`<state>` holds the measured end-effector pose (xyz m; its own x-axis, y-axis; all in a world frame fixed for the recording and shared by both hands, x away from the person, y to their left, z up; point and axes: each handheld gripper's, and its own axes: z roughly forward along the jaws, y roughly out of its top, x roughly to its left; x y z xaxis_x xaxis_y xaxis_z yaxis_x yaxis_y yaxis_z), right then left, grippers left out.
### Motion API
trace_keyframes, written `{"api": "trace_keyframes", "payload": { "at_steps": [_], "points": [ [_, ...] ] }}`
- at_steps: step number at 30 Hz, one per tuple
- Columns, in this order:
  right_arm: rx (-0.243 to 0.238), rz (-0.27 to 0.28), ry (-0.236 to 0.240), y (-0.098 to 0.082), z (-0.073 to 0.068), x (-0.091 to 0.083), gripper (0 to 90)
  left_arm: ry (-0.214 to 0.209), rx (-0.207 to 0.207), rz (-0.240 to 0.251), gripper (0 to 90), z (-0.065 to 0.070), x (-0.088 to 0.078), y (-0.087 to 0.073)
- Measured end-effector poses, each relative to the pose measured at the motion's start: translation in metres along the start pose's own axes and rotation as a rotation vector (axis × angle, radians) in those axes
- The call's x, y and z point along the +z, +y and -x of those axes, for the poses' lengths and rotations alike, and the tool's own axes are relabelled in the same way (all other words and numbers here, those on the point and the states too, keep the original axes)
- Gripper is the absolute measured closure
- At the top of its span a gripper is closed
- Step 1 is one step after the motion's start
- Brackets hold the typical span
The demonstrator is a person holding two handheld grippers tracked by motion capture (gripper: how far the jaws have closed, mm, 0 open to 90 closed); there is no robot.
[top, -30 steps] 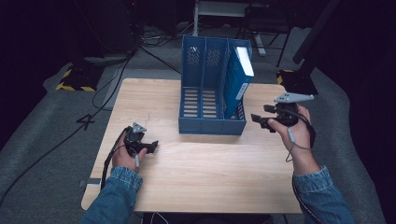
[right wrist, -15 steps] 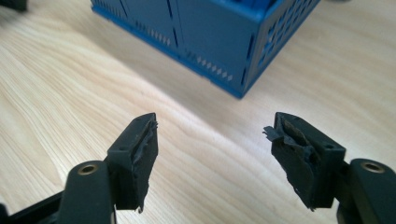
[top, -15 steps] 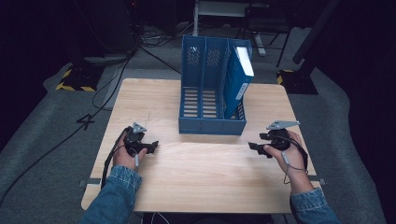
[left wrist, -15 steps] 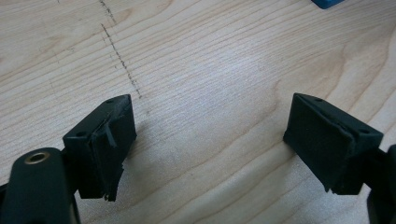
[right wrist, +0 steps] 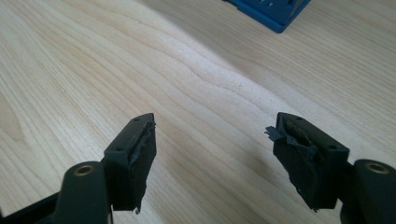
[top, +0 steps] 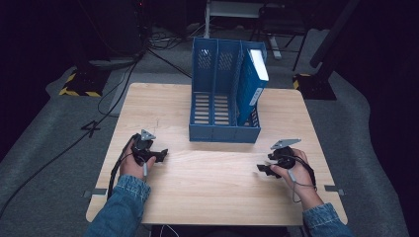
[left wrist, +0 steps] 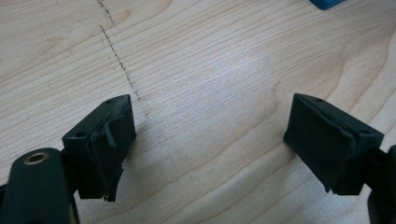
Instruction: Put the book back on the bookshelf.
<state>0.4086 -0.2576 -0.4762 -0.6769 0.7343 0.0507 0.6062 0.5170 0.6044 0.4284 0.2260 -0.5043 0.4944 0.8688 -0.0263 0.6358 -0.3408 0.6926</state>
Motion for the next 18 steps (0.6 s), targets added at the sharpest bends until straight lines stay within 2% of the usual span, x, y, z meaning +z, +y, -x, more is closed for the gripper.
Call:
{"api": "trace_keyframes", "payload": {
  "at_steps": [4, 9, 13, 15, 18],
  "points": [
    [-0.009, -0.001, -0.001, -0.003, -0.001, 0.006, 29.6, 0.000, 0.000, 0.000, 16.1, 0.000, 0.000, 0.000],
    [-0.033, 0.071, -0.037, -0.008, -0.002, 0.016, 22.5, 0.000, 0.000, 0.000, 16.1, 0.000, 0.000, 0.000],
    [-0.011, 0.153, -0.069, -0.013, -0.002, 0.027, 4.2, 0.000, 0.001, 0.000, 16.1, 0.000, 0.000, 0.000],
    [-0.015, 0.146, -0.058, -0.012, -0.001, 0.029, 2.3, 0.000, 0.000, 0.000, 16.1, 0.000, 0.000, 0.000],
    [-0.010, 0.142, -0.068, -0.011, -0.002, 0.030, 0.4, 0.000, 0.000, 0.000, 16.1, 0.000, 0.000, 0.000]
  ]
}}
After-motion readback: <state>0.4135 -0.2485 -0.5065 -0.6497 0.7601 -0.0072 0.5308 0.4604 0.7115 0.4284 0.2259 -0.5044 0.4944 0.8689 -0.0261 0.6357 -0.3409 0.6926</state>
